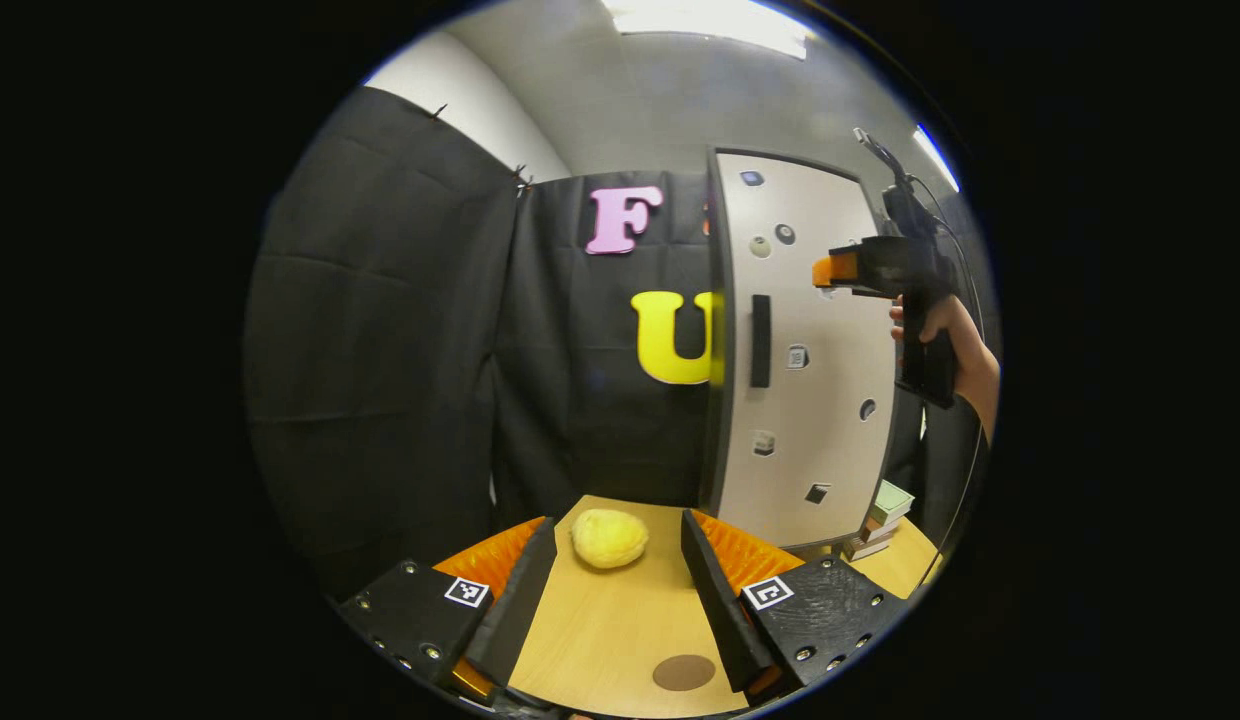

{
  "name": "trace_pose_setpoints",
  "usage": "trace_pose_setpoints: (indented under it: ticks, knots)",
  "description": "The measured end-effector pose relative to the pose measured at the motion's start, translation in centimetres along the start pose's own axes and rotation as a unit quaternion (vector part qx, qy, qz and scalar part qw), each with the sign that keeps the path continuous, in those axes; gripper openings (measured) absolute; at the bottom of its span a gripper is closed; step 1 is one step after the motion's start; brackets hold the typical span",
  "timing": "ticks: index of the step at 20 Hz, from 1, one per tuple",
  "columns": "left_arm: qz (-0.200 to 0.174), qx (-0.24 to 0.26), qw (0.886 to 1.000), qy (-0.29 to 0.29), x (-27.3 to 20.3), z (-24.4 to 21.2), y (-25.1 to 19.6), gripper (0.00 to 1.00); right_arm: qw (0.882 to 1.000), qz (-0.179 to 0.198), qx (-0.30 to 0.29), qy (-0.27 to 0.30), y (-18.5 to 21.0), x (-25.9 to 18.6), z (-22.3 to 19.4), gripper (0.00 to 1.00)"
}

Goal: Open the cabinet door with the right hand, grasp the bottle in the cabinet with the left hand and place it on the coaster, then close the cabinet door with the right hand.

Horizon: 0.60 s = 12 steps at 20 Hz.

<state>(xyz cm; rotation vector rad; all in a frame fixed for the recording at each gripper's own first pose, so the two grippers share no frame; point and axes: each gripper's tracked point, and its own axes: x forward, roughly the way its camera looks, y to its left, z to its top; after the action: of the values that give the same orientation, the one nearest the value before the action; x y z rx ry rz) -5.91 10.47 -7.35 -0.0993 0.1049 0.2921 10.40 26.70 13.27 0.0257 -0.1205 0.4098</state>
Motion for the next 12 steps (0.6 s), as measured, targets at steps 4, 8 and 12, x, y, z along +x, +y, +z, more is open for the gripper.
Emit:
trace_pose_setpoints:
  ticks: [4,8,12]
  knots:
    - [0.034,-0.001,0.999,0.016,-0.7,-1.6,2.9,0.73,1.0,0.01,0.001,0.022,2.8,2.9,-1.8,0.98]
    - [0.052,-0.011,0.998,0.031,-0.7,-3.0,4.0,0.73,0.999,-0.004,-0.01,0.054,3.8,5.7,-4.6,0.98]
    - [0.066,-0.011,0.997,0.039,-1.9,-3.9,5.0,0.73,0.995,-0.014,0.0,0.102,4.4,7.2,-7.6,0.98]
